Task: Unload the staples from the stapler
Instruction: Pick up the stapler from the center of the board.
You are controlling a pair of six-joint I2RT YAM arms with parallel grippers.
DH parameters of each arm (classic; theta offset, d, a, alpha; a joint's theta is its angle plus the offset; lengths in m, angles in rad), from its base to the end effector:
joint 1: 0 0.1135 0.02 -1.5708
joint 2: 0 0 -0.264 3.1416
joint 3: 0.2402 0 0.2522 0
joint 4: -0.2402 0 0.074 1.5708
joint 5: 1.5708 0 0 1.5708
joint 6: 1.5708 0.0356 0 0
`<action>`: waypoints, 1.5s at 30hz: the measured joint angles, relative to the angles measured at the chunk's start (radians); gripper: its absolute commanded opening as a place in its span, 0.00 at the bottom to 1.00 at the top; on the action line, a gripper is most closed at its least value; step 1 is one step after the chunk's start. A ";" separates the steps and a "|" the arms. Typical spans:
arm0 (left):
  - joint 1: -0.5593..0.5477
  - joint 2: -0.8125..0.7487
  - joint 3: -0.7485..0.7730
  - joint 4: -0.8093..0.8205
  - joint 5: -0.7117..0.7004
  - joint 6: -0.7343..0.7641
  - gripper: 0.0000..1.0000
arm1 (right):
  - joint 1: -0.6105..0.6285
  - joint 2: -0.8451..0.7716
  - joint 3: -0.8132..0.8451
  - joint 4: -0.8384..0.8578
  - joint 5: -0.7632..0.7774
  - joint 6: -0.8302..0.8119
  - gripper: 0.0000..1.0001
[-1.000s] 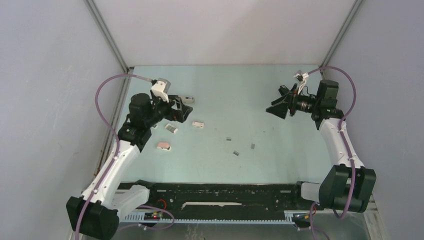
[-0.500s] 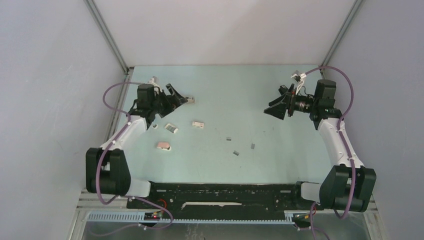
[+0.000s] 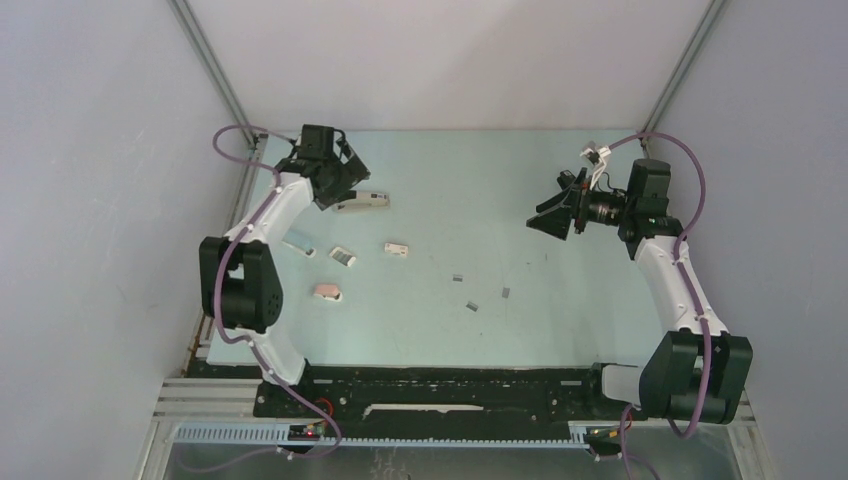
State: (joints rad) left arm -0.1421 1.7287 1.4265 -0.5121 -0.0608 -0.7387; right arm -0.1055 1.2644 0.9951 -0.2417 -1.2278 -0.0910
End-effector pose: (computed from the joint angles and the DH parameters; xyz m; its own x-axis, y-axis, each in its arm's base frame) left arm 0.3848 -0.0529 0.2789 -0.5997 -0.5931 -0.5372 -0.4107 0.8043 -0.4295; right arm 0.2695 0.0052 0.3158 -0.4133 0.0130 -0.9105 -0.8224 0.4239 0.3794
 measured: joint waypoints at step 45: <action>-0.004 0.441 0.412 -0.254 -0.120 -0.393 0.83 | 0.010 0.011 0.000 -0.024 -0.001 -0.034 0.78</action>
State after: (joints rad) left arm -0.1463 2.1696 1.8385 -0.7662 -0.1806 -1.1320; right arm -0.0959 1.2755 0.9951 -0.2657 -1.2285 -0.1253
